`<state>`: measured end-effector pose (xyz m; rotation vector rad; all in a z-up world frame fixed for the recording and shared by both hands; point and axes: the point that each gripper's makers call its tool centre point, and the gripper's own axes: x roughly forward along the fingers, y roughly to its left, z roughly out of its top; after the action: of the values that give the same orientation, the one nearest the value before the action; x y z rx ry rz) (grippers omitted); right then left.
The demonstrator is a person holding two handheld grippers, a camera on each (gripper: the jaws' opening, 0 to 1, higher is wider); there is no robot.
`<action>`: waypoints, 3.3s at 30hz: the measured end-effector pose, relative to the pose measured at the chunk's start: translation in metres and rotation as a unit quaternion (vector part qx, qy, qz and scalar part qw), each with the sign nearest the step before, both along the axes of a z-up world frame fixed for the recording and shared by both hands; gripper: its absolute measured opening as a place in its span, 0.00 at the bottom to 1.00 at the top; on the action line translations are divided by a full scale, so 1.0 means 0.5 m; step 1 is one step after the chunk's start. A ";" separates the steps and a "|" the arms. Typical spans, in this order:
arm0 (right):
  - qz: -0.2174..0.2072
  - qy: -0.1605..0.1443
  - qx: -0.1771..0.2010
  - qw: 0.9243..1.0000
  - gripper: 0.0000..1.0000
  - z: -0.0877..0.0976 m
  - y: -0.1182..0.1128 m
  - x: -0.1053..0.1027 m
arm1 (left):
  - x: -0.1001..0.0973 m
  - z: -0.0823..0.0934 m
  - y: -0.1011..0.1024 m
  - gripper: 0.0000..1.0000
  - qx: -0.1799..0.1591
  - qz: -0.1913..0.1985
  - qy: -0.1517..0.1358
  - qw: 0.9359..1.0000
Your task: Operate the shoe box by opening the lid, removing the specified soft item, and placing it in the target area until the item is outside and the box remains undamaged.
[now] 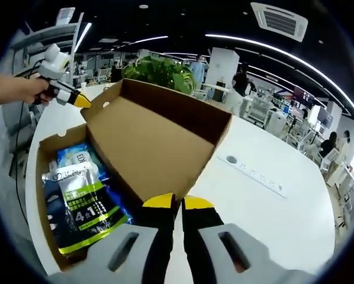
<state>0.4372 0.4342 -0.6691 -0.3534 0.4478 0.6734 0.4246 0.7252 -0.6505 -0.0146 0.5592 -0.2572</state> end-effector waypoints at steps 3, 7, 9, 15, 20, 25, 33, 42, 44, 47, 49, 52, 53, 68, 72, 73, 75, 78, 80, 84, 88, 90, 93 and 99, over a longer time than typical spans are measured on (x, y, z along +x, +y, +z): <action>0.000 0.001 -0.001 1.000 0.02 -0.001 0.000 0.002 | -0.004 -0.010 0.000 0.05 0.005 0.001 0.006 1.000; 0.000 0.006 -0.001 1.000 0.02 -0.002 0.000 0.007 | -0.005 -0.017 0.003 0.02 0.007 0.005 0.012 1.000; 0.000 0.009 -0.001 1.000 0.02 -0.004 0.001 0.010 | -0.003 -0.017 0.003 0.02 0.000 0.009 0.012 1.000; -0.006 0.025 0.008 1.000 0.03 -0.011 0.001 0.019 | 0.007 -0.023 0.002 0.02 0.004 0.008 0.015 1.000; -0.013 0.037 0.014 0.999 0.03 -0.016 0.002 0.024 | 0.012 -0.028 0.003 0.02 0.001 0.007 0.021 1.000; -0.024 0.054 0.025 0.998 0.03 -0.022 0.001 0.029 | 0.019 -0.035 0.005 0.02 -0.001 0.007 0.028 1.000; -0.036 0.069 0.033 0.996 0.03 -0.031 0.004 0.032 | 0.025 -0.046 0.003 0.03 0.004 0.006 0.038 0.999; -0.046 0.086 0.041 0.994 0.03 -0.041 0.004 0.039 | 0.031 -0.057 0.003 0.03 0.005 0.008 0.045 0.999; -0.049 0.088 0.040 0.994 0.03 -0.044 0.005 0.040 | 0.032 -0.060 0.002 0.03 0.006 0.009 0.047 0.999; -0.057 0.095 0.043 0.993 0.03 -0.047 0.005 0.042 | 0.034 -0.062 0.002 0.03 0.007 0.010 0.051 0.999; -0.061 0.098 0.045 0.992 0.03 -0.048 0.005 0.042 | 0.035 -0.064 0.003 0.03 0.008 0.010 0.052 0.999; -0.064 0.102 0.046 0.992 0.03 -0.049 0.005 0.042 | 0.035 -0.065 0.003 0.03 0.007 0.012 0.055 0.998; -0.066 0.103 0.046 0.991 0.03 -0.050 0.005 0.043 | 0.036 -0.066 0.003 0.03 0.006 0.013 0.056 0.998; -0.080 0.101 0.095 0.987 0.05 -0.006 -0.007 0.036 | 0.036 -0.069 0.001 0.03 0.022 0.007 0.074 0.997; -0.072 0.100 0.100 0.987 0.10 0.012 -0.007 0.019 | 0.035 -0.069 0.001 0.03 0.029 0.005 0.077 0.997; -0.065 0.104 0.103 0.987 0.11 0.016 -0.004 0.007 | 0.035 -0.069 0.001 0.04 0.032 0.003 0.078 0.996; -0.057 0.108 0.100 0.987 0.14 0.018 -0.004 -0.007 | 0.035 -0.069 0.002 0.04 0.035 0.001 0.080 0.996; -0.046 0.112 0.090 0.989 0.20 0.020 -0.006 -0.032 | 0.034 -0.068 0.002 0.04 0.039 0.000 0.082 0.996; -0.042 0.123 0.085 0.988 0.25 0.018 -0.009 -0.052 | 0.033 -0.066 0.001 0.04 0.040 0.000 0.083 0.996; -0.027 0.121 0.075 0.989 0.32 0.021 -0.015 -0.083 | 0.028 -0.059 -0.003 0.07 0.040 -0.004 0.081 0.996; -0.022 0.127 0.077 0.989 0.39 0.025 -0.024 -0.111 | 0.017 -0.047 -0.008 0.12 0.039 -0.008 0.079 0.996; -0.014 0.125 0.071 0.990 0.42 0.026 -0.030 -0.123 | 0.012 -0.040 -0.009 0.14 0.038 -0.009 0.077 0.996; -0.009 0.128 0.064 0.990 0.46 0.026 -0.041 -0.140 | 0.000 -0.027 -0.013 0.18 0.031 -0.013 0.076 0.996; -0.002 0.136 0.072 0.988 0.52 0.036 -0.057 -0.172 | -0.034 -0.015 -0.031 0.21 0.026 -0.033 0.082 0.996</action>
<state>0.3515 0.4058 -0.6513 -0.1227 0.6560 0.7489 0.4076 0.7096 -0.6580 0.0333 0.7314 -0.3070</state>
